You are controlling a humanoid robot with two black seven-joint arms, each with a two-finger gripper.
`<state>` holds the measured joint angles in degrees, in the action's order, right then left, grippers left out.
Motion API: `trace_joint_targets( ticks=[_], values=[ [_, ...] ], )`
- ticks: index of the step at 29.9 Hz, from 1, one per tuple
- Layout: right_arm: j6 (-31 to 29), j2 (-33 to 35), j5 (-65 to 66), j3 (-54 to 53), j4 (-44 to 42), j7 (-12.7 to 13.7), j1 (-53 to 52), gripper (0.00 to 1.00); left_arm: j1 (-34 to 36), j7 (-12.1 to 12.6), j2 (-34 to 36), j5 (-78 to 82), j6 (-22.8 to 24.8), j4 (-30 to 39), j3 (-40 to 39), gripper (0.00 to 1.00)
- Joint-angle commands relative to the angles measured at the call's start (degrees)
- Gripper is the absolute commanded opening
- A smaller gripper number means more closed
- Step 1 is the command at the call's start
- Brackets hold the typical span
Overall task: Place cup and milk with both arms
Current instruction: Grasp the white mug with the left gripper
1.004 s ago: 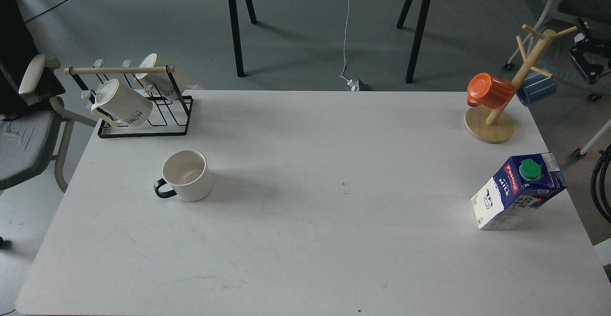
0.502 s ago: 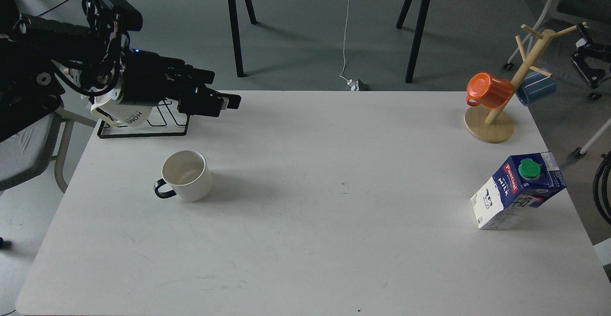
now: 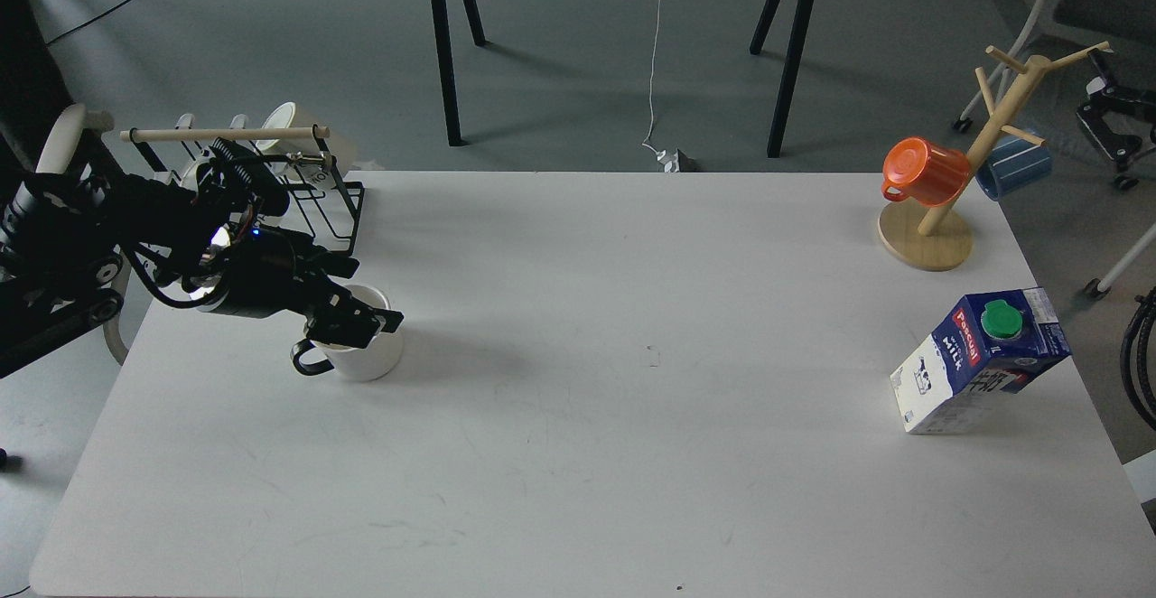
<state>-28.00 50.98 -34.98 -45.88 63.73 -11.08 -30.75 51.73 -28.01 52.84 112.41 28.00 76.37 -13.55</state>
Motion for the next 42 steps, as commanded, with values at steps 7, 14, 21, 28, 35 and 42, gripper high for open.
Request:
trace_joint_targets(
  ticks=[7,14,21,28,35,42],
  values=[
    [0.0,0.0,0.0,0.0,-0.1,0.0,0.16,0.98,-3.83,0.01,-2.12,4.49,0.0,-0.61,0.11,0.99],
    [0.0,0.0,0.0,-0.08,-0.1,0.0,0.77,0.98,-3.83,0.01,-4.67,4.49,0.0,-4.3,0.11,0.98],
    [0.0,0.0,0.0,-0.17,-0.1,0.0,0.86,0.98,-3.83,0.01,-5.82,4.58,0.0,-5.44,0.19,0.95],
    [0.0,0.09,0.0,-0.26,-0.1,0.0,0.86,0.98,-3.83,0.01,-8.19,5.45,0.0,-9.05,1.6,0.93],
    [0.0,0.35,0.0,-0.26,-0.1,0.0,1.12,0.98,-3.83,0.01,-8.98,5.9,-1.98,-10.97,4.06,0.93],
    [0.0,0.44,0.0,-0.26,-0.01,-0.08,1.48,0.98,-3.83,0.01,-10.65,5.9,-3.91,-14.93,4.5,0.92]
  ],
)
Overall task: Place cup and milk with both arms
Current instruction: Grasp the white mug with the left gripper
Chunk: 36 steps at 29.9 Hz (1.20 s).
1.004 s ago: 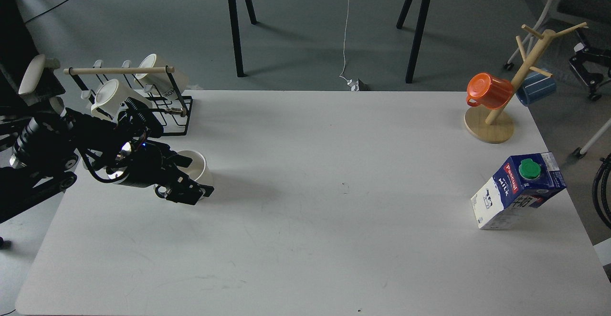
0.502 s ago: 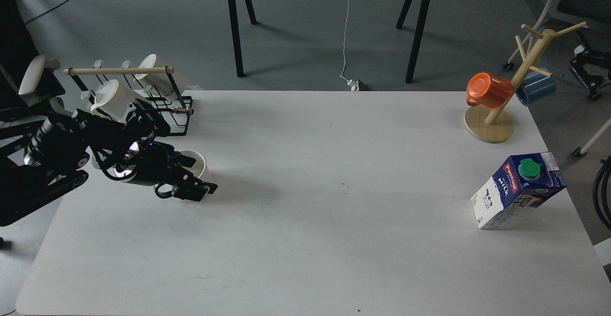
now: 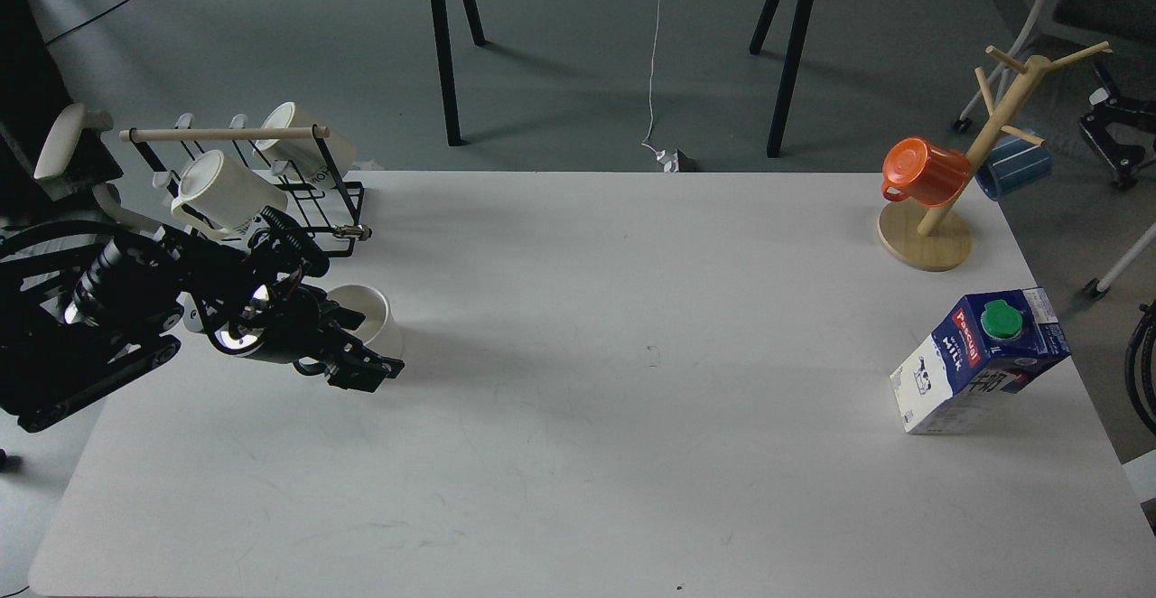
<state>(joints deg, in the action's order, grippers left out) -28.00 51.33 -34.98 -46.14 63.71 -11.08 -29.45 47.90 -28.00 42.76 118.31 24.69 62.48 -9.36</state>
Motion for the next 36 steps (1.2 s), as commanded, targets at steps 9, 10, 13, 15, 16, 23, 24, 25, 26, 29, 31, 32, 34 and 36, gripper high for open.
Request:
trace_joint_targets(
  ticks=[9,10,13,15,16,23,24,25,26,29,31,32,34,36],
  values=[
    [0.0,0.09,0.0,-0.09,-0.07,-0.09,0.27,0.98,-0.17,0.0,-1.62,0.08,-1.84,-1.75,0.65,0.86],
    [0.0,0.09,0.0,-0.09,-0.07,-0.09,0.27,0.98,-0.44,0.0,-1.62,0.08,-2.01,-2.01,0.57,0.85],
    [0.0,0.09,0.0,-0.09,-0.07,-0.17,0.36,0.98,-0.7,0.0,-1.89,0.6,-3.15,-3.24,1.18,0.8],
    [0.0,0.09,0.0,-0.09,-0.07,-0.17,0.36,0.98,-0.61,0.0,-2.15,1.4,-4.47,-3.42,2.06,0.79],
    [0.0,0.09,0.0,-0.09,-0.07,-0.17,0.36,0.98,-0.7,0.0,-2.24,1.75,-5.35,-3.51,2.32,0.78],
    [0.0,0.09,0.0,0.0,-0.16,-0.26,0.45,0.98,-0.7,0.0,-2.41,1.75,-7.2,-5.26,2.94,0.61],
    [0.0,0.09,0.0,0.0,-0.16,-0.26,0.45,0.98,-0.7,0.0,-2.33,1.75,-7.2,-5.26,2.94,0.58],
    [0.0,0.09,0.0,0.0,-0.16,-0.35,0.45,0.98,-0.7,0.0,-2.33,1.75,-7.2,-5.35,2.94,0.57],
    [0.0,0.09,0.0,0.0,-0.25,-0.35,0.45,0.98,-0.7,0.0,-2.24,1.75,-7.2,-5.26,2.94,0.54],
    [0.0,0.09,0.0,0.0,-0.25,-0.35,0.54,0.98,-0.79,0.0,-2.15,2.1,-7.2,-5.26,3.29,0.33],
    [0.0,0.09,0.0,0.0,-0.25,-0.35,0.71,0.98,-0.7,0.0,-2.06,2.54,-7.2,-5.35,3.99,0.12],
    [0.0,0.09,0.0,-0.09,-0.25,-0.35,0.71,0.98,-0.7,0.0,-1.98,2.63,-7.2,-5.26,4.26,0.05],
    [0.0,0.09,-0.09,-0.09,-0.25,-0.35,0.71,0.98,-0.7,0.0,-1.89,2.72,-7.29,-5.26,4.35,0.01],
    [0.0,0.09,-0.09,-0.26,-0.16,-0.35,0.71,0.98,-0.7,0.0,-1.89,2.8,-7.38,-5.26,4.35,0.0]
  ],
)
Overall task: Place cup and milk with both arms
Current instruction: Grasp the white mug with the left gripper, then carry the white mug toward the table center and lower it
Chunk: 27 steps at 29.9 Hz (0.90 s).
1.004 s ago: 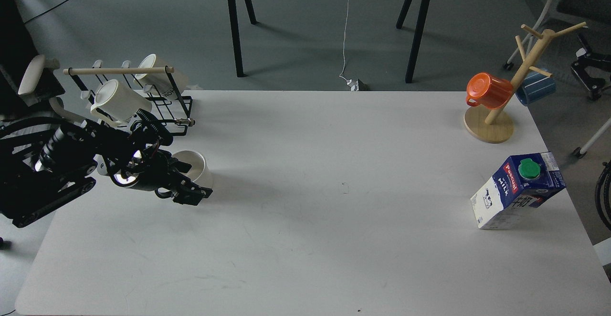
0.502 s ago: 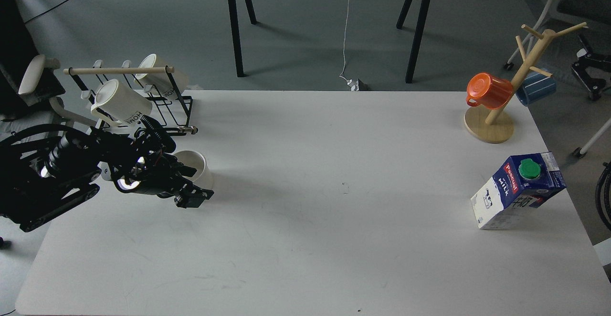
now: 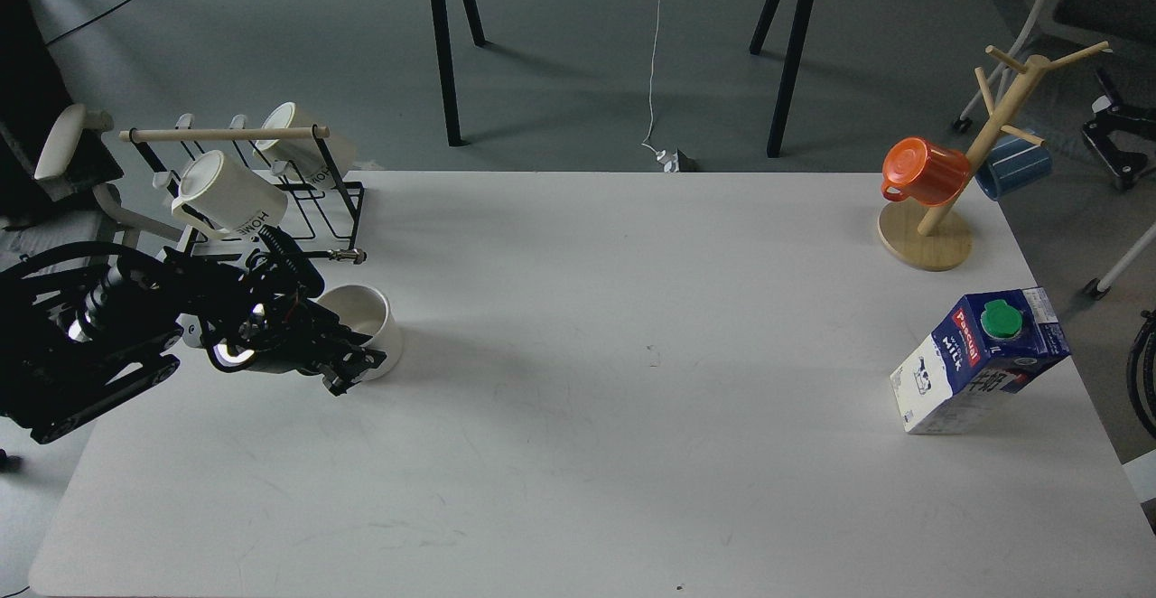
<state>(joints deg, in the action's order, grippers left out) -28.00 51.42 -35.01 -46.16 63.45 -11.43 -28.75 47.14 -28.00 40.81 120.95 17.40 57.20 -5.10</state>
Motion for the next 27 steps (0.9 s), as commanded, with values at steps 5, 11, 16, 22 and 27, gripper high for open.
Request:
trace_joint_targets(
  ticks=[5,11,16,22,27],
  values=[
    [0.0,0.0,-0.14,-0.42,0.09,0.0,0.01,0.98,0.06,0.0,0.41,0.16,-3.06,0.11,0.09,0.0],
    [0.0,0.0,-0.14,-0.42,0.09,0.0,0.01,0.98,0.76,0.0,0.41,0.16,-4.39,1.07,-0.26,0.0],
    [0.0,-0.35,-0.23,-0.77,-0.17,0.0,-0.34,0.98,2.96,0.0,3.92,0.16,-4.48,8.18,-0.52,0.0],
    [0.0,-0.62,-0.41,-0.77,-1.4,0.18,-0.78,0.98,3.75,0.0,4.72,1.3,-4.3,19.34,-0.61,0.0],
    [0.0,-0.62,-0.41,-0.77,-2.89,0.18,-0.87,0.98,3.66,0.0,1.65,4.05,-4.3,22.08,-0.61,0.0]
  ],
)
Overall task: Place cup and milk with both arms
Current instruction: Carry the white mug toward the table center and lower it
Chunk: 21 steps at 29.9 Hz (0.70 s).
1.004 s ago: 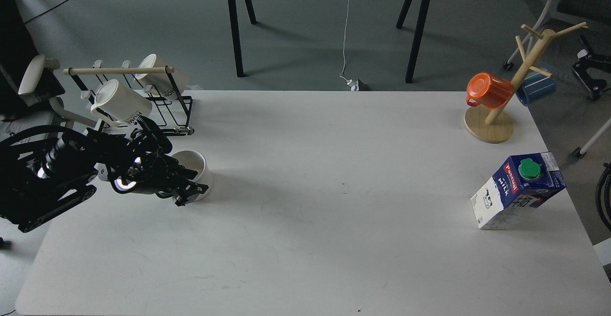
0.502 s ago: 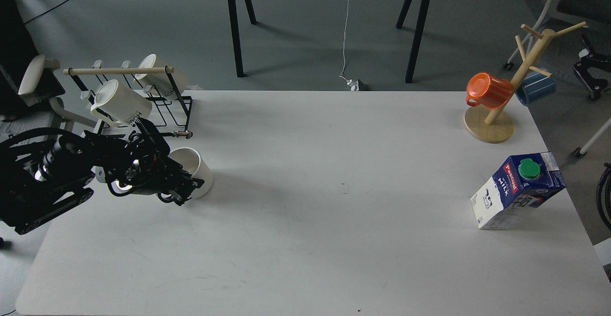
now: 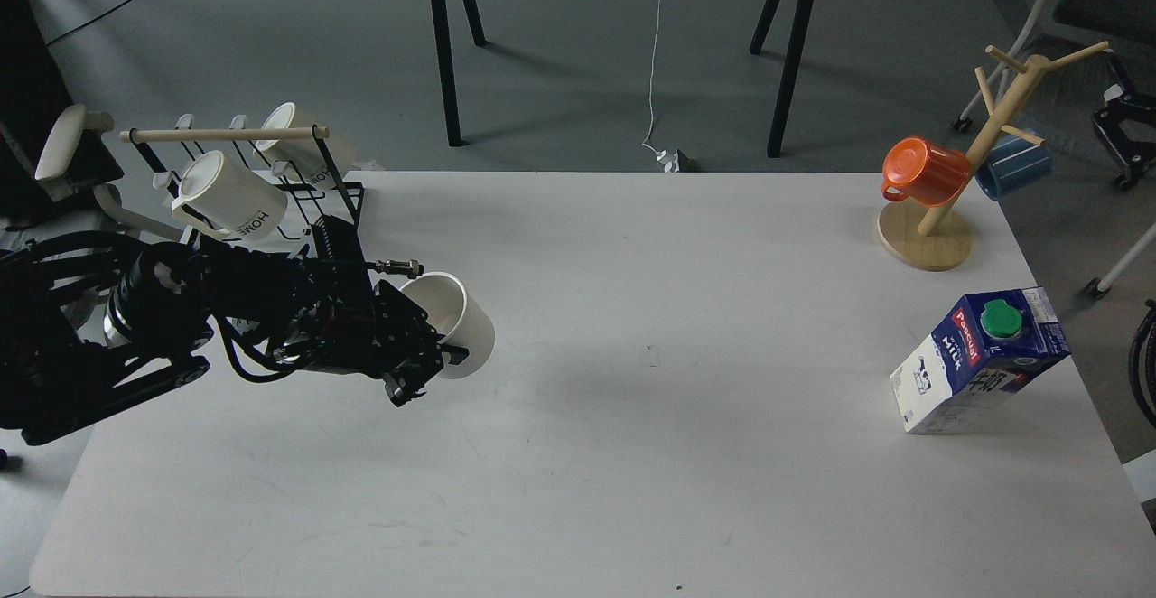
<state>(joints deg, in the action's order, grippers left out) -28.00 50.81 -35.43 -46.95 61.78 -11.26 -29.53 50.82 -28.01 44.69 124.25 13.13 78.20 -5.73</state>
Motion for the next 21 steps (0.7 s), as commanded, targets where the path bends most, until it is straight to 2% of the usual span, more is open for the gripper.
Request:
trace_joint_targets(
  ticks=[1,6,12,21],
  values=[
    [0.0,-0.09,0.01,0.01,-1.92,0.01,-0.26,0.98,-0.02,0.01,-3.37,0.75,-0.04,0.99,0.11,0.0],
    [0.0,-0.27,0.01,0.63,-4.65,0.01,-0.53,0.98,0.33,0.01,-9.26,0.75,0.05,0.2,0.37,0.0],
    [0.0,-0.44,0.01,0.89,-4.74,-0.08,-0.35,0.98,0.16,0.01,-17.34,0.75,-0.04,-5.51,0.55,0.0],
    [0.0,-1.76,0.1,0.98,-5.0,0.01,-0.09,0.98,-0.81,0.01,-18.67,0.75,-0.21,-7.18,0.63,0.0]
  ],
)
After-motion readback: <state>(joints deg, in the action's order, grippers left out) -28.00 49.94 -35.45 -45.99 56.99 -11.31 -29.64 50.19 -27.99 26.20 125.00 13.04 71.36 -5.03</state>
